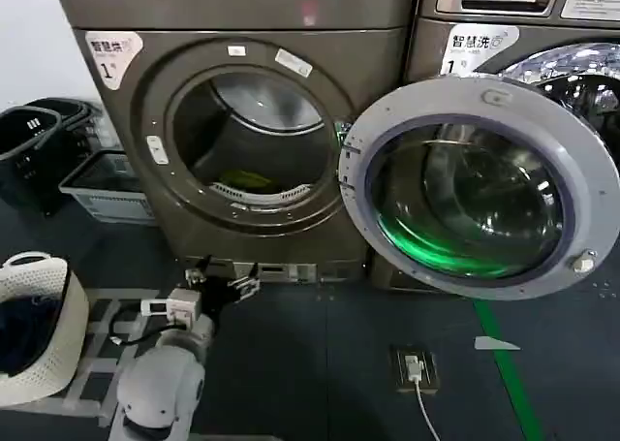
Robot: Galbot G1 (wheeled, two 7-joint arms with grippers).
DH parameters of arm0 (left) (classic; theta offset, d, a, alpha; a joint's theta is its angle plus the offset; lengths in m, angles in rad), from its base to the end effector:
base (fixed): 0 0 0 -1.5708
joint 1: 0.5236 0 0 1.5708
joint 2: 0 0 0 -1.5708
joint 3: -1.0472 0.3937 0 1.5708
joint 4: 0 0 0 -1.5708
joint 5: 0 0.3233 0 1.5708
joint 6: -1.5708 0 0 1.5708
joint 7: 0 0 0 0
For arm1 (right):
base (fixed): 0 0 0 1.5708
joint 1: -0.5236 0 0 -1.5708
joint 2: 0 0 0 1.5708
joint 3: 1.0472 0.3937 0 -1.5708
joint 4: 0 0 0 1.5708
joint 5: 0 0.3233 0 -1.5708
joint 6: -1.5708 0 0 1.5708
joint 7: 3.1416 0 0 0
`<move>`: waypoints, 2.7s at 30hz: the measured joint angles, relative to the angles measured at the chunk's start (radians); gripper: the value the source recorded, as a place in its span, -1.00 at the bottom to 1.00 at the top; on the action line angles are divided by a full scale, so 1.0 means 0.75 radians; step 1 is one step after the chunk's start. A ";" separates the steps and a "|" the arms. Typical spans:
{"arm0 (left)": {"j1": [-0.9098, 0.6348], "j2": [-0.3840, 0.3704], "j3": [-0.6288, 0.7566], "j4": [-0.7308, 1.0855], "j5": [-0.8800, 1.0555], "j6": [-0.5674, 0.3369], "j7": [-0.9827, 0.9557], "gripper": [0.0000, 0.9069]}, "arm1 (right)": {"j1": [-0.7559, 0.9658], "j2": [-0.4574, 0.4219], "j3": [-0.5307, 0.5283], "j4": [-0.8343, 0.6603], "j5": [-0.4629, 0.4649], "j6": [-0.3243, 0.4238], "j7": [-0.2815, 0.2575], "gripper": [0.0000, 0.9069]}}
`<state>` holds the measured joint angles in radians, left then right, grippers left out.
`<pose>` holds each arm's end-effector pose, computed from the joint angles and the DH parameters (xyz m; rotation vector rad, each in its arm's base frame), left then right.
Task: Grasp the clothes from the dryer.
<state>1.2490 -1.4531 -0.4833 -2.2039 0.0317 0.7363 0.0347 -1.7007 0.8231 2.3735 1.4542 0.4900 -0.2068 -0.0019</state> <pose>0.2146 0.0133 -0.2503 -0.0900 -2.8260 -0.1959 -0.1349 -0.5196 -0.0307 1.8616 2.1011 -0.5155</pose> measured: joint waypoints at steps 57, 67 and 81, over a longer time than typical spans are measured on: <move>0.001 -0.008 0.006 0.012 -0.025 0.000 -0.025 1.00 | -0.016 0.004 0.014 -0.017 0.000 -0.002 -0.006 1.00; 0.001 -0.003 0.004 0.013 -0.018 0.000 -0.028 1.00 | -0.011 0.000 0.007 -0.016 -0.001 -0.003 -0.006 1.00; -0.008 -0.002 0.013 0.028 0.006 0.000 -0.029 1.00 | -0.004 0.009 -0.004 -0.006 -0.004 -0.006 -0.004 1.00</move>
<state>1.2428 -1.4543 -0.4739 -2.1826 0.0365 0.7363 0.0126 -1.7037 0.8302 2.3705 1.4494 0.4867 -0.2110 -0.0047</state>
